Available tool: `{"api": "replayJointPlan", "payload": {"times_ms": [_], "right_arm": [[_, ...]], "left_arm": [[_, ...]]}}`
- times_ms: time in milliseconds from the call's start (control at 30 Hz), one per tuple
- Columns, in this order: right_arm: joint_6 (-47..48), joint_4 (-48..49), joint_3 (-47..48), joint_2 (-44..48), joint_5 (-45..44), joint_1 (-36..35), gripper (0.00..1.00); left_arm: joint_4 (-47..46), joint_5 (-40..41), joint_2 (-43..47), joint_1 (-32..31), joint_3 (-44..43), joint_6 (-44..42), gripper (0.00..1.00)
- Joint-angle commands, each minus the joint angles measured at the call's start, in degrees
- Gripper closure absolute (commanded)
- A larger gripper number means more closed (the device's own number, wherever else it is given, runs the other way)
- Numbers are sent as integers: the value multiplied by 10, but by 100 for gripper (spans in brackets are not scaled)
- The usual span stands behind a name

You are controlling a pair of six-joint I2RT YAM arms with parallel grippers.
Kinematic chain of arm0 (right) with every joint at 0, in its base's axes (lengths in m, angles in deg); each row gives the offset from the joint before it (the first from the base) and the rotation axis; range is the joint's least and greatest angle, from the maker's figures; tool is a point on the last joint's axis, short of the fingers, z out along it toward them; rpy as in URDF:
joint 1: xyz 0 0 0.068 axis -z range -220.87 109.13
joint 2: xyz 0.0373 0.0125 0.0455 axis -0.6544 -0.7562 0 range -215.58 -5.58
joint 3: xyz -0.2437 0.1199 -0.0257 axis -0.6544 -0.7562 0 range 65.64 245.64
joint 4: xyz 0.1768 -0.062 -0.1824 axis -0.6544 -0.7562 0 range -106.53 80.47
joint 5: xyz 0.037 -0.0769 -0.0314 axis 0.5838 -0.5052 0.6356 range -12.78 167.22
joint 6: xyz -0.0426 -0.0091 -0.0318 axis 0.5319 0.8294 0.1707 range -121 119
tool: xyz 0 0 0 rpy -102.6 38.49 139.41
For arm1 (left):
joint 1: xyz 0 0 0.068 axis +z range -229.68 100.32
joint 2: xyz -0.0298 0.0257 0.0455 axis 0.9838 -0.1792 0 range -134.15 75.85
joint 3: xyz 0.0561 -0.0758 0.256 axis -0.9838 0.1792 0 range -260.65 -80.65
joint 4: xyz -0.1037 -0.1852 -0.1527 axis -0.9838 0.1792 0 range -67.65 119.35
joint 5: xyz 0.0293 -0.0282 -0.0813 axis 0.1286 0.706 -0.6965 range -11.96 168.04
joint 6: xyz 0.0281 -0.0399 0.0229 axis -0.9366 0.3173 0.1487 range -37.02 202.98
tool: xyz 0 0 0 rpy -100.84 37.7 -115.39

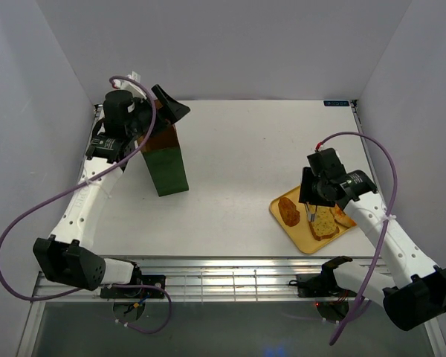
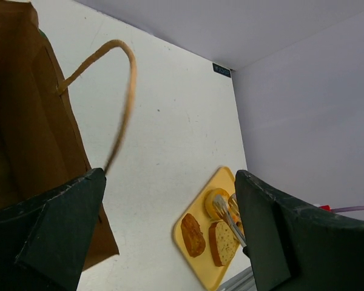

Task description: Place the fake bread into the paper bag

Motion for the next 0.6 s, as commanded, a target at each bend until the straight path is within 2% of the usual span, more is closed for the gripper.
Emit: {"api": "replayJointPlan", "payload": {"times_ms": [0,267,567], "right_arm": [[12,33,-6,-5,-6,4,45],[13,54,-21,-23,10,3,46],[12,58,-33,-32,14,4,47]], "left_arm": [[39,47,56,-2,2,-13,2],[129,174,127,-3,-2,-9,2],[178,222,175,-3,4,-25,2]]}}
